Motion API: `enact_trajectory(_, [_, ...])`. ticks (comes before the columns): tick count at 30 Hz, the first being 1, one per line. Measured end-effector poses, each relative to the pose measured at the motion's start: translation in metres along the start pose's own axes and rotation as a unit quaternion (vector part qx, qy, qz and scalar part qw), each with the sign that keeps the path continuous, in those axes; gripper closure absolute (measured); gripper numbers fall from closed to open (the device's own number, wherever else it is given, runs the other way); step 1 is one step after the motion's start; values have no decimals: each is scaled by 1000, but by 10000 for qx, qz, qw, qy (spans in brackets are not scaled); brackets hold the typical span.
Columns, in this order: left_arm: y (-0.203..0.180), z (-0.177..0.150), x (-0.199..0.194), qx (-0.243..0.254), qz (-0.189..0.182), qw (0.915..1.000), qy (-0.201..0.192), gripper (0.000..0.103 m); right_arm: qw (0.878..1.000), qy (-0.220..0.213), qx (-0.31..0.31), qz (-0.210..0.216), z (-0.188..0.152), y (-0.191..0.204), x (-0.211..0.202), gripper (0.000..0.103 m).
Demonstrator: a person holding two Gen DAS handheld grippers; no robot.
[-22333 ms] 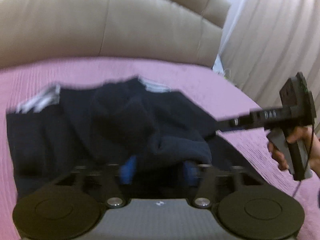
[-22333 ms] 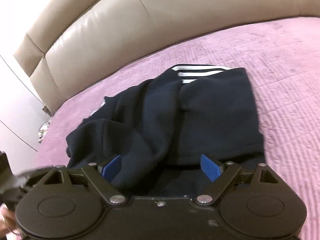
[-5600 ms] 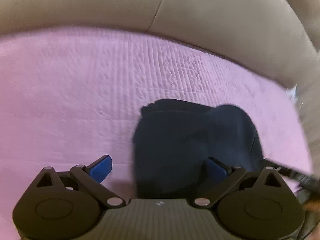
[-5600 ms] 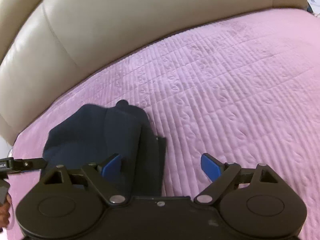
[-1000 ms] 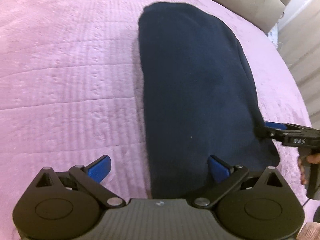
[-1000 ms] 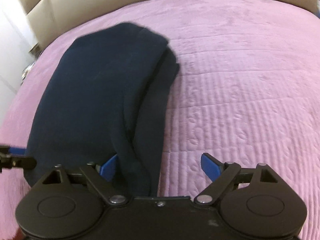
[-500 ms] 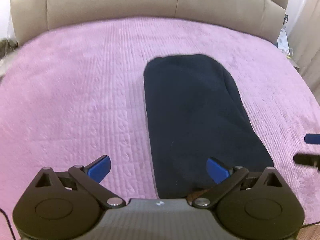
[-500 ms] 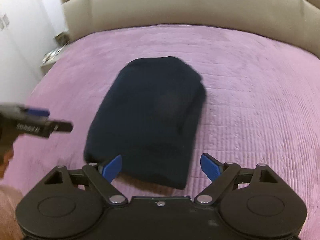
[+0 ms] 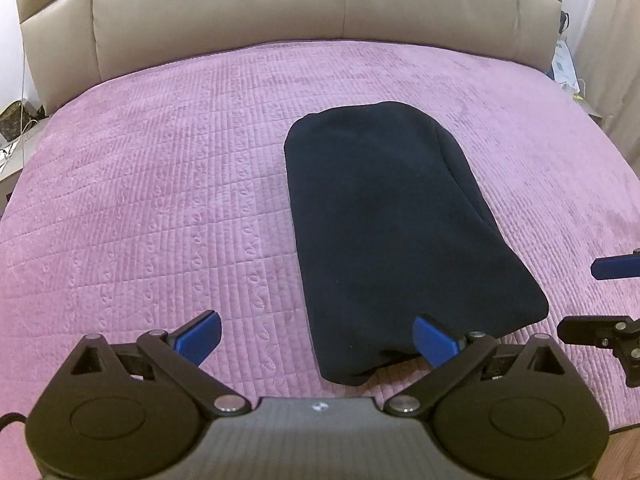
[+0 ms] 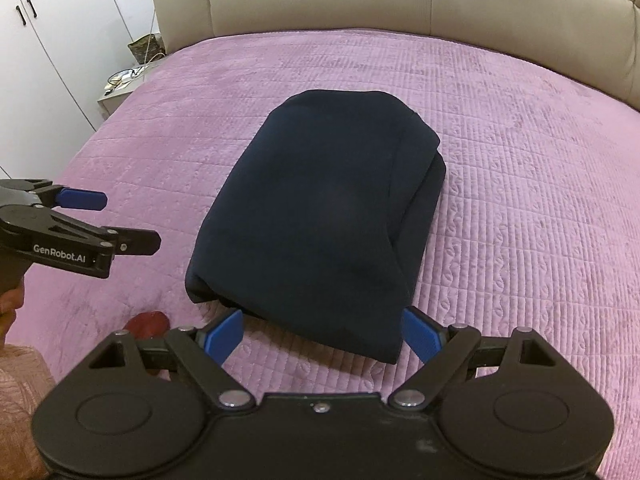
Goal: Fold large clothes
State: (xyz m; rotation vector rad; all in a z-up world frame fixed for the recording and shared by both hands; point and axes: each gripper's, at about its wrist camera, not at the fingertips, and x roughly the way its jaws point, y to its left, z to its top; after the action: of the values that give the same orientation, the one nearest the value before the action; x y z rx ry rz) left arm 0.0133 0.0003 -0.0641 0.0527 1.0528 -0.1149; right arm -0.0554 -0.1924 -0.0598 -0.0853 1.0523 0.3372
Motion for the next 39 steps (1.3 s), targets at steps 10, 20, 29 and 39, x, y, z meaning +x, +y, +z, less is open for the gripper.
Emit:
enact_trajectory(10, [0, 0, 0, 4, 44, 10000, -4, 0, 10000, 23, -88, -2, 0, 2, 1, 2])
enact_trajectory(20, [1, 0, -1, -13, 65, 10000, -8, 0, 9999, 64, -127, -17, -1, 2, 3, 2])
enact_trajectory(29, [2, 0, -2, 11, 102, 9999, -14, 0, 9999, 54, -151, -30, -1, 3, 2, 2])
enact_trajectory(39, [3, 0, -1, 2, 123, 9999, -6, 0, 9997, 65, -225, -9, -1, 3, 3, 2])
